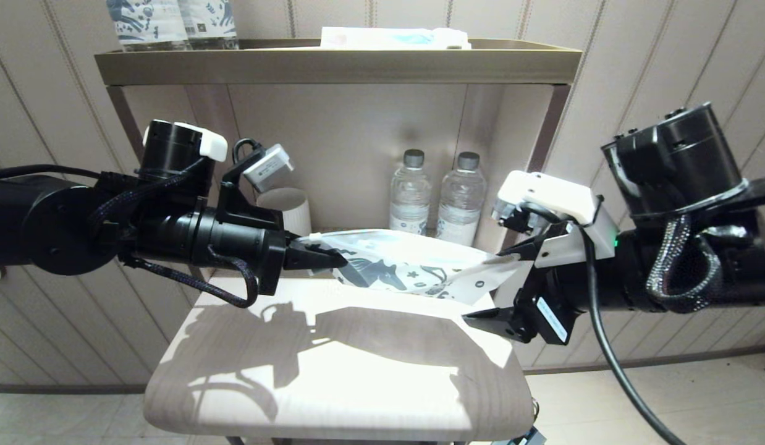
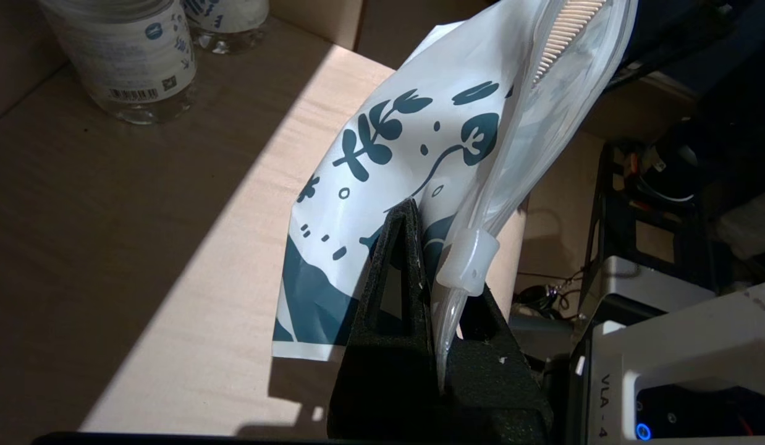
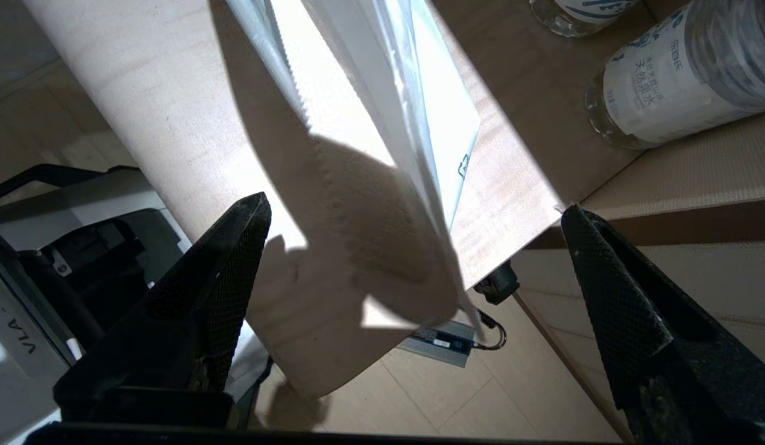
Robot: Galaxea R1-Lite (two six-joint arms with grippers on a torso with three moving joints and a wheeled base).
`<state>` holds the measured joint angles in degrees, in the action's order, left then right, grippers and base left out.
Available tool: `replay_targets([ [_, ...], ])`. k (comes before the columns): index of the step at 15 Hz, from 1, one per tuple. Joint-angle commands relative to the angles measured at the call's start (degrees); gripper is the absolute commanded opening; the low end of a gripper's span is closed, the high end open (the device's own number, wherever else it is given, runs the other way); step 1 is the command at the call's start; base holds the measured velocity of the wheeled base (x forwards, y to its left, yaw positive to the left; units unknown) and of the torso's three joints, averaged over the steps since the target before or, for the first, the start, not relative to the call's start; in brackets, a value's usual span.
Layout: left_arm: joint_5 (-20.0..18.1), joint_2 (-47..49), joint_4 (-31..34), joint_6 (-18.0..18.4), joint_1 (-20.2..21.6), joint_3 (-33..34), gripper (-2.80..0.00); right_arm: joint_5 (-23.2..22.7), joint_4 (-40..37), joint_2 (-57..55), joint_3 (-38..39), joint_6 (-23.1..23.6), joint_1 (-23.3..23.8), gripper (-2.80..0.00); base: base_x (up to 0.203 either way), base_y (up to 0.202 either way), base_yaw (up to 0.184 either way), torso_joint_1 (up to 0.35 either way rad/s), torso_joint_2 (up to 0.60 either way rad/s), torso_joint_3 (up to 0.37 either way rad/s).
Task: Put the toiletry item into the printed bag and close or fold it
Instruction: Close the strorage bag and place it on the desk
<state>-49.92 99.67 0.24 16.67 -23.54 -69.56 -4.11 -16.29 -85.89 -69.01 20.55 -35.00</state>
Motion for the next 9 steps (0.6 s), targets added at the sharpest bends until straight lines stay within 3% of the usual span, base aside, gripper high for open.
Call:
replay_targets([
  [1,-0.3,0.5,0.0,-1.0,0.0,-0.4,-2.80,0.0,-0.3,2.5,0.2,0.0,0.1,0.00,0.000,0.000,0.000,0.000,0.00,0.000],
  [5,-1.2,1.8,0.1,-2.0,0.7,-1.4,-2.80,0.1,-2.7,9.8,1.9,-0.1,0.2,0.00,0.000,0.000,0.000,0.000,0.00,0.000],
  [9,-2.4,1.6,0.1,-2.4,1.2,-1.6,-2.80,0.1,-3.6,9.5,2.6,-0.1,0.3,0.00,0.000,0.000,0.000,0.000,0.00,0.000],
])
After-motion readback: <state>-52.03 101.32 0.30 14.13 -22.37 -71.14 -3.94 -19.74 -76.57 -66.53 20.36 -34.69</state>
